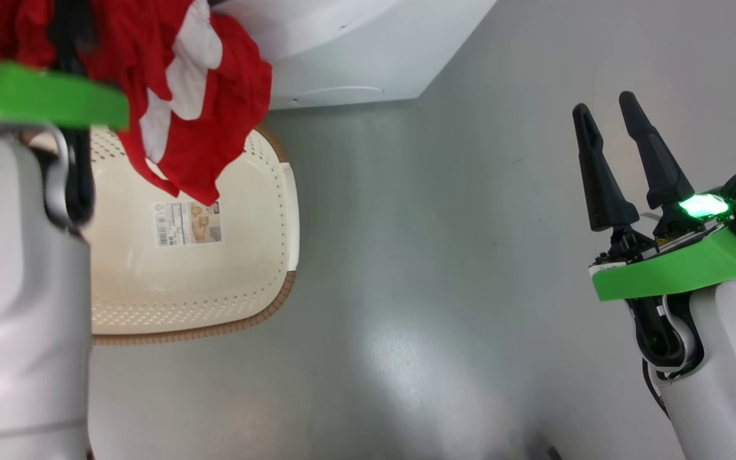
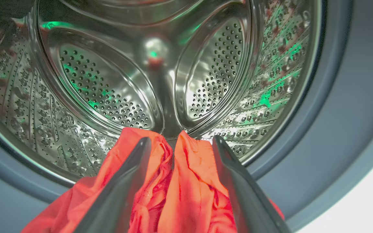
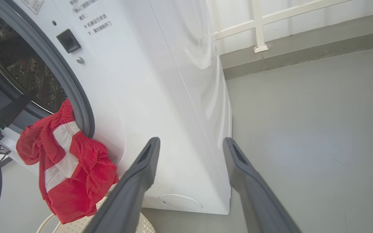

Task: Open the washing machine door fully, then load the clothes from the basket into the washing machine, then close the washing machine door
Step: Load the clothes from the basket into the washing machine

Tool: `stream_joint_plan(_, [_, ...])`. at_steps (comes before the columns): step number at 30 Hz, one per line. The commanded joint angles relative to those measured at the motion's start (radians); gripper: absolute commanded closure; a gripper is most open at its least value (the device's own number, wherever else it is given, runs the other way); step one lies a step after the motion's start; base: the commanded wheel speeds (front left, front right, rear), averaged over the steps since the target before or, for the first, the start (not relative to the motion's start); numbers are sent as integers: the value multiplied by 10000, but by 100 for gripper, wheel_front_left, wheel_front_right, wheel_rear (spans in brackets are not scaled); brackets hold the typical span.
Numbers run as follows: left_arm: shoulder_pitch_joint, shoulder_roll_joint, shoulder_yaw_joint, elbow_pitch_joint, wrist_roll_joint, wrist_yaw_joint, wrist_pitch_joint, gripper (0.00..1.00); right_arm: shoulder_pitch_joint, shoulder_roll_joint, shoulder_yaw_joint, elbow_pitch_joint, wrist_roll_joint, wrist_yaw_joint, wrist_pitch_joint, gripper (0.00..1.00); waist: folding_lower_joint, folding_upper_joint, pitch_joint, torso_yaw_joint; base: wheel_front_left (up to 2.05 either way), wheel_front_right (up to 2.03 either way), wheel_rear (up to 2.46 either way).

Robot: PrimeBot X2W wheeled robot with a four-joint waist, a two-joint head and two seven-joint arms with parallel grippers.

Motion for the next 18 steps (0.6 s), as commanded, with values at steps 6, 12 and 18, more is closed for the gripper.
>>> stream_joint_plan(6, [2189,211,538,-2333,152,-82,6,0,440,-214,13,-286,58,90,-48,0,0,0,-267,237,0,0,0])
stream_joint_plan(12, [3950,-138,761,-4156,149,-134,6,0,436,-258,-166,-436,1,90,-48,0,0,0,-136,303,0,0,0])
stream_joint_plan(18, [5255,-405,971,-5342,73,-247,6,0,373,-238,-221,-558,-54,90,-48,0,0,0,2,293,0,0,0])
